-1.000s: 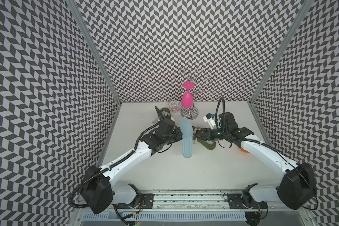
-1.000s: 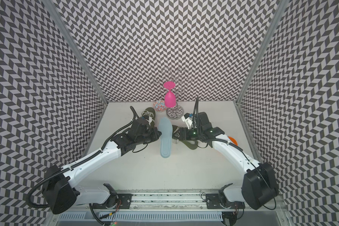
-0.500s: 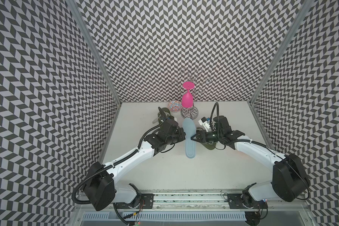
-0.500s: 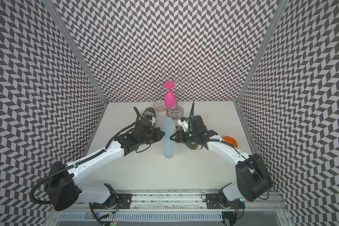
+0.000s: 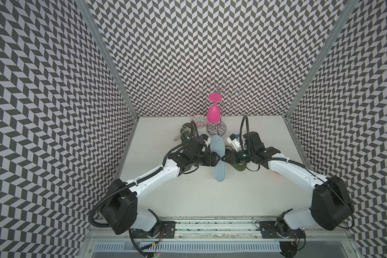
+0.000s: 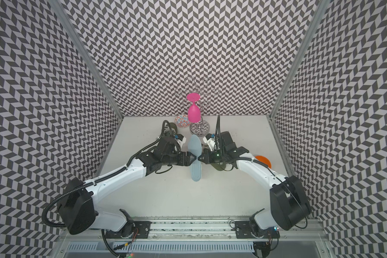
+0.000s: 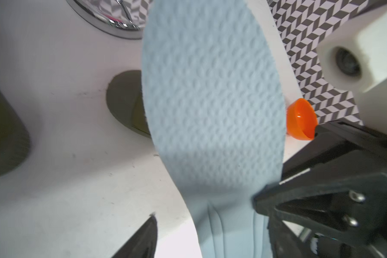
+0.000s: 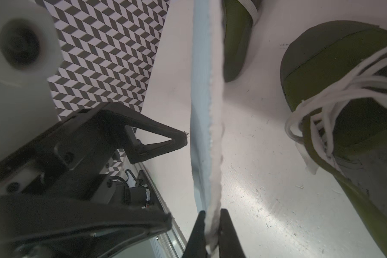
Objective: Insert the insole into the shoe
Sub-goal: Pick up the insole from the center of the board.
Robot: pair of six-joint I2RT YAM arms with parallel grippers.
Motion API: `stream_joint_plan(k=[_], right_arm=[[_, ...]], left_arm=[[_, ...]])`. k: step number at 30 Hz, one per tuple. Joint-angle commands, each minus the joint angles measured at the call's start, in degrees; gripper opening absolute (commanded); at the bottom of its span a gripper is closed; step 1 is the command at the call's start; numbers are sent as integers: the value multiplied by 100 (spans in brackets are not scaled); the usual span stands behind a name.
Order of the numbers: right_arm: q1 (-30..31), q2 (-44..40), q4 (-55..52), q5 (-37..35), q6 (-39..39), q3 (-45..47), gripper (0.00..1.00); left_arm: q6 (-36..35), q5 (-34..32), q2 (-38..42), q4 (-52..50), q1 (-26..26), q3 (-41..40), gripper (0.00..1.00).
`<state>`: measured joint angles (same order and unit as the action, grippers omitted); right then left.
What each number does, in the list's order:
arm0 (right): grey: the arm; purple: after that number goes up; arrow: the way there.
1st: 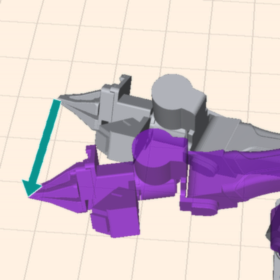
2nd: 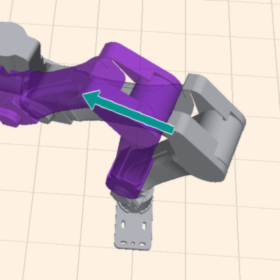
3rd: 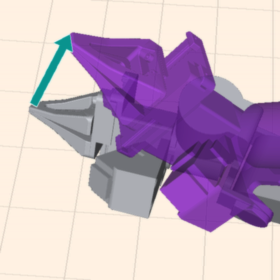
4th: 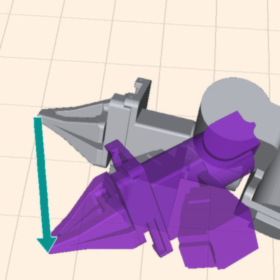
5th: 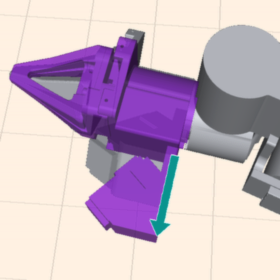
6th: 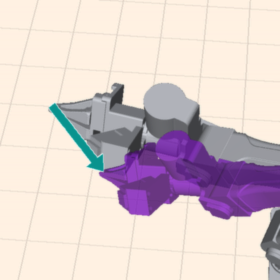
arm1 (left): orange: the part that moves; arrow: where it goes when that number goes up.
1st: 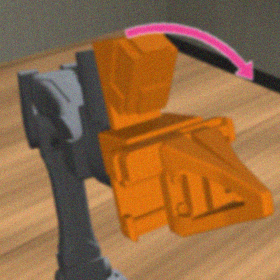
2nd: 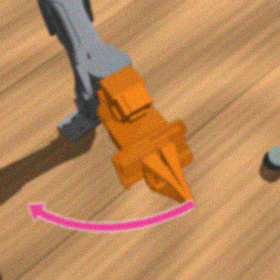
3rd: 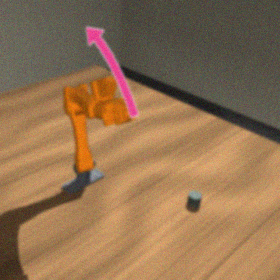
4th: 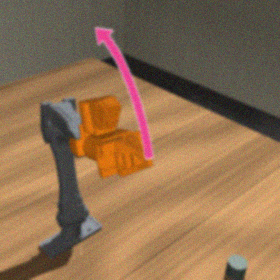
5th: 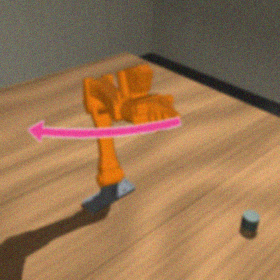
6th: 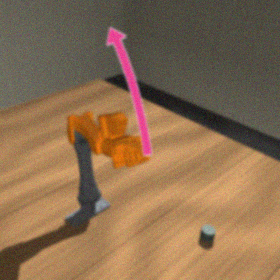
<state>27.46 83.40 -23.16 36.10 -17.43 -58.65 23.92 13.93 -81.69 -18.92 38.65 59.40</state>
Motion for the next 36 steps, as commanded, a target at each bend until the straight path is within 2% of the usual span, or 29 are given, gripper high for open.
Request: stream_joint_plan(k=[1, 4, 8, 13, 16, 19, 30, 34, 36], right_arm=[[0, -94, -593, -283, 1196, -113, 12], [40, -205, -815, -195, 1604, 9, 12], [129, -286, -858, -202, 1668, 192, 12], [304, -237, -858, -300, 1665, 260, 12], [341, -212, -860, -295, 1684, 199, 12], [355, -160, -885, -282, 1690, 119, 12], [448, 57, -971, -98, 1756, -132, 12], [458, 121, -1022, -187, 1762, -189, 12], [454, 137, -1034, -281, 1745, -208, 12]], left_arm=[[-2092, 891, -186, -392, -320, 386, 86], [-2926, 1469, -627, -855, -648, 931, 86], [-3711, 2479, -1003, -1000, -1074, 1374, 82], [-4765, 3034, -1699, -2061, -1554, 2333, 82], [-5223, 3383, -1941, -2439, -1550, 2571, 81], [-5478, 3523, -2027, -2658, -1497, 2584, 81], [-5601, 3713, -2232, -2688, -1362, 2522, 79], [-5625, 3765, -2314, -2672, -1351, 2545, 71], [-5679, 3783, -2368, -2781, -1353, 2602, 63]])
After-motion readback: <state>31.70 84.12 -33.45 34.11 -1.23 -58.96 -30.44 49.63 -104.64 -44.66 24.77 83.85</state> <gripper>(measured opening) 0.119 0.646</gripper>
